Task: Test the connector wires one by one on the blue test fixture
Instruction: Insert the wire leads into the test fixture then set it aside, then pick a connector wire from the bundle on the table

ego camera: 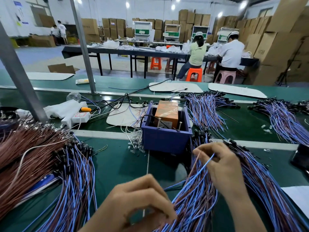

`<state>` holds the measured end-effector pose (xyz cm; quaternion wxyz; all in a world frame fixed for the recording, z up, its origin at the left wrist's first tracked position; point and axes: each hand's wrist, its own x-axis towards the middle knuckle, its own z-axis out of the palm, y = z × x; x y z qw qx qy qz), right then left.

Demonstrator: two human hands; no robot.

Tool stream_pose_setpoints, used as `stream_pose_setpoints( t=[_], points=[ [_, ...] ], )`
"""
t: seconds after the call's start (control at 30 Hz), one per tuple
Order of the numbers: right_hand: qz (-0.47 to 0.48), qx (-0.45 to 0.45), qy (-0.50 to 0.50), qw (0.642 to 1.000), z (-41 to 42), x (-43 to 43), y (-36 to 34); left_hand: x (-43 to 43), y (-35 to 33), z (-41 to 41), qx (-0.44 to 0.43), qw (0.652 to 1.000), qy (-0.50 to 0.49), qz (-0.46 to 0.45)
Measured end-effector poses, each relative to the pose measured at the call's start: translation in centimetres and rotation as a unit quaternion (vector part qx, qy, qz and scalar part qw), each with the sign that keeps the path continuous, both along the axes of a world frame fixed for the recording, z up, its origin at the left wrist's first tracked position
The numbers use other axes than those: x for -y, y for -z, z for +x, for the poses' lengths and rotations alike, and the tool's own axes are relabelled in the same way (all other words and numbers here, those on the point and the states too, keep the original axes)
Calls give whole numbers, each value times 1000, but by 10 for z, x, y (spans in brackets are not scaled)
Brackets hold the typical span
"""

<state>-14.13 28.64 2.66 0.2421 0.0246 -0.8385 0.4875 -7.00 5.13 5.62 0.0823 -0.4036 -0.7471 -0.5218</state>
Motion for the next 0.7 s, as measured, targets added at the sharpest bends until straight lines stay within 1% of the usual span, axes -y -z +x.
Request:
stream_pose_setpoints(
  t=[0.07,0.13,0.2,0.27,0.3,0.33,0.37,0.4,0.43,0.47,0.5,0.53,0.57,0.6,0.63,0.67,0.7],
  points=[
    [52,-73,22,996,-2,-7,-10,4,8,9,-23,999,-23,-40],
    [79,-131,33,988,-6,-11,-13,3,12,18,-4,998,-20,-51],
    [79,-180,52,979,-10,-11,-11,-2,14,24,52,998,-3,-39],
    [98,-190,76,974,-15,-12,-6,-1,16,23,158,987,27,-25],
    [123,-157,79,977,-18,-13,-1,1,20,19,171,983,35,-55],
    [158,-90,68,981,-21,-14,6,7,26,13,148,982,27,-115],
    [194,1,36,980,-22,-15,14,15,34,6,130,975,14,-182],
    [219,80,-5,972,-21,-15,25,26,43,-3,111,965,-16,-236],
    [232,132,-40,963,-18,-16,34,38,51,-13,102,954,-69,-274],
    [242,162,-67,954,-16,-17,41,52,59,-25,94,938,-143,-301],
    [249,178,-82,948,-13,-16,44,67,67,-37,87,912,-232,-328],
    [248,182,-85,948,-9,-14,46,82,76,-49,89,868,-326,-364],
    [241,174,-78,952,-7,-11,46,94,82,-61,105,812,-402,-411],
    [234,158,-71,957,-5,-8,45,101,88,-72,123,760,-444,-459],
    [222,138,-69,963,-2,-3,44,106,95,-79,132,729,-462,-488],
    [205,119,-79,968,-1,1,42,107,101,-86,130,719,-469,-496],
    [184,107,-100,972,1,5,40,107,107,-91,124,723,-475,-486]
  ],
)
